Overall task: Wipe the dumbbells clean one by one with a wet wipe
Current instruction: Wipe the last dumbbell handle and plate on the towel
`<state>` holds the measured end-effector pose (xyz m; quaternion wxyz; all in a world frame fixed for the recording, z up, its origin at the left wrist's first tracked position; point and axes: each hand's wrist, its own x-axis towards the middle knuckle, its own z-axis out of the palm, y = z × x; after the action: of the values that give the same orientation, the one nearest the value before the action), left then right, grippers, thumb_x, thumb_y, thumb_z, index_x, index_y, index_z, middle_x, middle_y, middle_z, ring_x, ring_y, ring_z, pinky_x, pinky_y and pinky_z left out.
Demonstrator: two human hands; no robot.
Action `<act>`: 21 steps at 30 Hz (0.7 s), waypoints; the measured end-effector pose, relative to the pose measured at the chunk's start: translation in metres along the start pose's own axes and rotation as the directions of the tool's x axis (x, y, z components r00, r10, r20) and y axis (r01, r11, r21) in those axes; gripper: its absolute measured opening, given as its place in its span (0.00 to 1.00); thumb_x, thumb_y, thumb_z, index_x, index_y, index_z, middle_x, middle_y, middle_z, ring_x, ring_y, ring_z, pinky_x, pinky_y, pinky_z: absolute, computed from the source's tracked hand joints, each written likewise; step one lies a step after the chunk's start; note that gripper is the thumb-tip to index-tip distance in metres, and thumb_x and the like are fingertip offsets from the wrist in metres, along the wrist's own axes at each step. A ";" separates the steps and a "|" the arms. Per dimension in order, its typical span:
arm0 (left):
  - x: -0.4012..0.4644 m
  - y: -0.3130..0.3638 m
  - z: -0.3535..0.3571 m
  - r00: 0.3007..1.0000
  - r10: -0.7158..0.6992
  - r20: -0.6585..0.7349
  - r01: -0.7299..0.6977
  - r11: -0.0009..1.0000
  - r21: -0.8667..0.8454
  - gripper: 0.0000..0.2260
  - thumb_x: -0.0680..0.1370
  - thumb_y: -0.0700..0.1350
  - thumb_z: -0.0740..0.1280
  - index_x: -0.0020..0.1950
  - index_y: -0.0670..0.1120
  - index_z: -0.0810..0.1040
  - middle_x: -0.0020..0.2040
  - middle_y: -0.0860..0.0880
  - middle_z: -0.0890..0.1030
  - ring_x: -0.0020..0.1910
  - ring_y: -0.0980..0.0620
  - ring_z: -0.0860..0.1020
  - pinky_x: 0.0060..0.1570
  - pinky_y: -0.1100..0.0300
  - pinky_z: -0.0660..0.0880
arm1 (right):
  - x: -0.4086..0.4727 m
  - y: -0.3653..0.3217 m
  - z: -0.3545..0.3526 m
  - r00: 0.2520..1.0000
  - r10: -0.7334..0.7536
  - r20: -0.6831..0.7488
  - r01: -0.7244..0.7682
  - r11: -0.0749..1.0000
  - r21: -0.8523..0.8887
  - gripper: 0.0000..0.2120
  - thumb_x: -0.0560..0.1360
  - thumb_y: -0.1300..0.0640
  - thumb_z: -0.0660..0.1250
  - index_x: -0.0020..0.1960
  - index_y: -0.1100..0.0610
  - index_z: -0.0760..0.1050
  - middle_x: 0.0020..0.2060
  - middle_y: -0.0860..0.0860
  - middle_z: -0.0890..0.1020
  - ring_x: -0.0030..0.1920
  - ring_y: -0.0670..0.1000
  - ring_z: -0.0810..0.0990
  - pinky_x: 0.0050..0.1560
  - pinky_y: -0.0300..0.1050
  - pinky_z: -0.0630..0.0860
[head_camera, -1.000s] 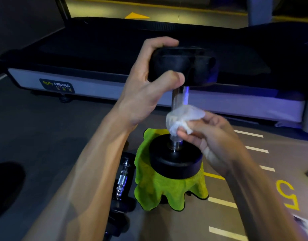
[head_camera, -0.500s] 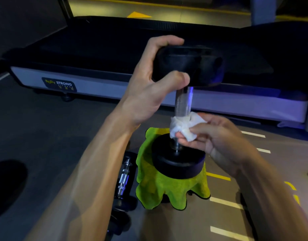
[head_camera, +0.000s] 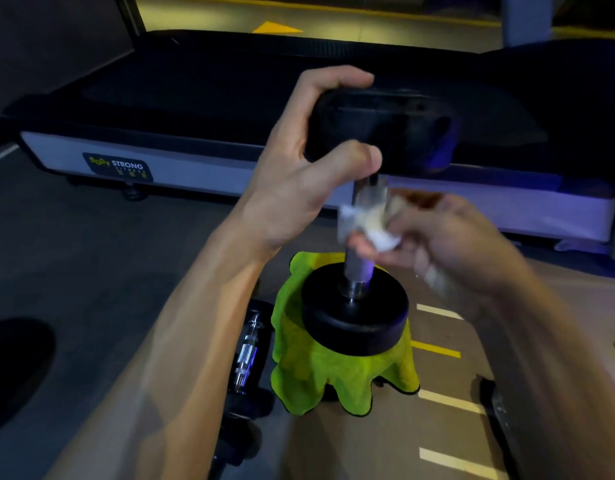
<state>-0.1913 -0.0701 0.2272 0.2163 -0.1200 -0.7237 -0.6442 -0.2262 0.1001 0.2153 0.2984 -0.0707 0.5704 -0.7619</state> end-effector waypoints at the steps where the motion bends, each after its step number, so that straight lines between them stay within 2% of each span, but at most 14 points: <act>1: 0.000 -0.001 0.000 1.000 -0.004 -0.006 0.004 1.000 -0.005 0.25 0.72 0.46 0.69 0.69 0.47 0.71 0.58 0.53 0.76 0.56 0.58 0.77 0.60 0.51 0.79 | 0.002 -0.004 0.004 0.997 -0.074 -0.025 0.076 0.991 0.114 0.13 0.78 0.78 0.54 0.52 0.71 0.76 0.41 0.60 0.88 0.38 0.54 0.89 0.39 0.43 0.85; 3: 0.002 -0.001 0.000 1.000 -0.015 -0.022 0.015 1.000 0.000 0.25 0.72 0.46 0.69 0.69 0.48 0.71 0.55 0.56 0.77 0.54 0.58 0.78 0.58 0.52 0.80 | 0.002 -0.002 0.010 0.987 -0.144 -0.065 0.156 0.950 0.270 0.13 0.80 0.76 0.54 0.53 0.69 0.77 0.40 0.58 0.88 0.40 0.52 0.89 0.41 0.41 0.84; 7: 0.004 -0.003 -0.002 0.998 -0.045 -0.048 0.045 0.999 -0.006 0.23 0.73 0.42 0.70 0.67 0.50 0.72 0.50 0.61 0.78 0.50 0.60 0.78 0.52 0.62 0.79 | -0.005 0.017 0.009 0.997 -0.054 -0.046 0.065 0.951 0.301 0.12 0.81 0.73 0.58 0.59 0.71 0.78 0.48 0.61 0.88 0.47 0.54 0.89 0.45 0.42 0.85; 11: 0.003 -0.002 -0.001 0.999 -0.022 -0.027 0.023 1.000 0.008 0.25 0.72 0.47 0.70 0.68 0.49 0.71 0.54 0.58 0.78 0.54 0.58 0.79 0.56 0.56 0.80 | -0.003 -0.007 0.008 1.000 -0.020 -0.017 0.024 0.932 0.360 0.11 0.76 0.73 0.59 0.53 0.71 0.78 0.46 0.62 0.88 0.43 0.54 0.90 0.42 0.41 0.85; 15: 0.004 -0.003 -0.001 0.999 -0.031 -0.027 0.031 1.000 -0.007 0.25 0.72 0.47 0.69 0.69 0.48 0.71 0.54 0.55 0.78 0.55 0.55 0.79 0.56 0.53 0.81 | 0.003 -0.009 0.013 0.999 -0.052 -0.017 0.054 0.902 0.428 0.12 0.80 0.73 0.57 0.49 0.69 0.80 0.44 0.61 0.88 0.43 0.55 0.89 0.48 0.44 0.86; 18: 0.004 -0.003 -0.002 0.999 -0.033 -0.041 0.034 0.999 0.011 0.25 0.71 0.48 0.69 0.68 0.50 0.72 0.54 0.58 0.79 0.54 0.56 0.79 0.58 0.52 0.81 | 0.003 0.005 0.009 0.993 -0.108 -0.039 0.115 0.943 0.311 0.10 0.81 0.72 0.59 0.50 0.67 0.80 0.43 0.58 0.89 0.45 0.52 0.90 0.45 0.41 0.85; 21: 0.003 -0.002 -0.005 0.999 -0.040 -0.037 0.040 0.999 0.018 0.23 0.71 0.49 0.69 0.66 0.54 0.72 0.51 0.62 0.79 0.53 0.58 0.79 0.55 0.57 0.81 | 0.000 0.014 -0.002 0.990 -0.092 -0.106 0.108 0.982 0.156 0.09 0.81 0.71 0.62 0.60 0.66 0.77 0.40 0.54 0.88 0.41 0.50 0.89 0.42 0.40 0.85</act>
<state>-0.1940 -0.0753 0.2268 0.2177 -0.0917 -0.7280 -0.6436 -0.2217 0.0993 0.2017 0.2360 -0.0373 0.5165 -0.8223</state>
